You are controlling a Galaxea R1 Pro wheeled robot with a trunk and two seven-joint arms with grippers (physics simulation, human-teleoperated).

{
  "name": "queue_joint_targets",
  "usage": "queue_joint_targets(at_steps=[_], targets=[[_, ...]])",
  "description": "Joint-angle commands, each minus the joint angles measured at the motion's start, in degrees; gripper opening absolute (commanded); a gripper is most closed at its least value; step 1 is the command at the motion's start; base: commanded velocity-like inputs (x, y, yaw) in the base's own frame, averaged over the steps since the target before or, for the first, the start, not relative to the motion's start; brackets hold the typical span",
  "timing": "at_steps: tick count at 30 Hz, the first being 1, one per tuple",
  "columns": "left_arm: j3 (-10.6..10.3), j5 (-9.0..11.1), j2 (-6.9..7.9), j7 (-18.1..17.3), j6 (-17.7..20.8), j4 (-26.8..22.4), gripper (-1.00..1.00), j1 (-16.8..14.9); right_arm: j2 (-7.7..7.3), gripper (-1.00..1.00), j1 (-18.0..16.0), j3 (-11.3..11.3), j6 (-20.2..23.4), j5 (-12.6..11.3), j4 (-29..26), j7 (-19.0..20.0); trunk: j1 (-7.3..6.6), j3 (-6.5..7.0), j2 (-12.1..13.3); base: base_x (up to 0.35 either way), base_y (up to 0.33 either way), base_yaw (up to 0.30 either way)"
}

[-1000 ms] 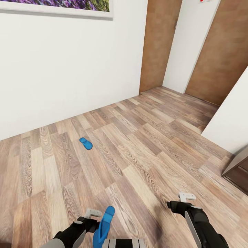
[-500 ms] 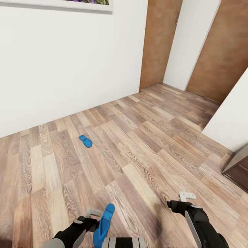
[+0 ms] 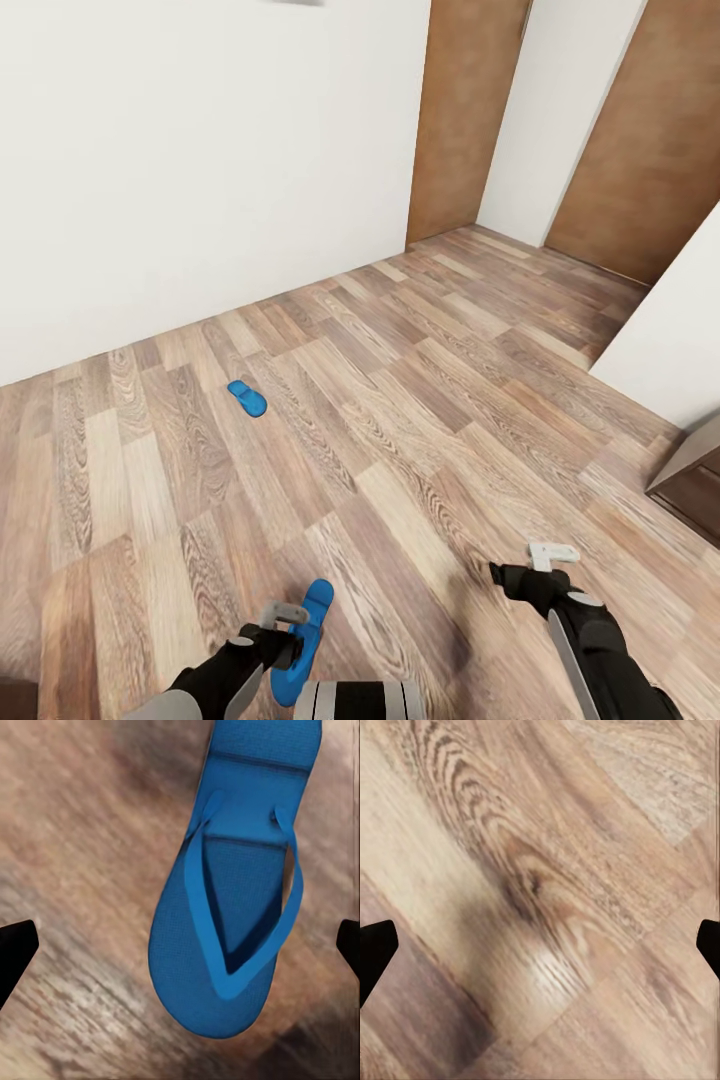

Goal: In the bedroom, move the book from the bed onto either nightstand, and place the two sandals side by side next to the bed.

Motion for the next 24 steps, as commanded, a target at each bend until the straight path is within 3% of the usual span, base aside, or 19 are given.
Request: queue_joint_targets(at_steps=[1,6,15,24], targets=[[-0.29,-0.06,-0.18,0.1,0.35,-0.14,1.0,-0.02,0.01,1.0,0.79,-0.02,0.39,-0.05,-1.59,0.13,-0.01,-0.04,-0.01,0.0,0.0,0.0],[-0.35,-0.06,-0.83,0.08,0.35,-0.23,1.0,-0.15,0.03,1.0,2.96,0.12,2.3,-0.04,-6.0,0.13,-0.01,-0.04,-0.01,0.0,0.0,0.0],[-0.39,-0.06,-1.09,0.04,0.48,-1.91,1.0,-0.25,0.04,1.0,3.84,1.54,3.68,-0.04,-7.86,0.13,-0.01,-0.04,-0.01,0.0,0.0,0.0],[-0.4,-0.06,-1.05,0.09,0.67,-2.66,1.0,-0.27,0.02,1.0,4.0,2.4,3.85,-0.01,-8.2,0.13,0.22,-2.03,-0.13,0.0,0.0,0.0]])
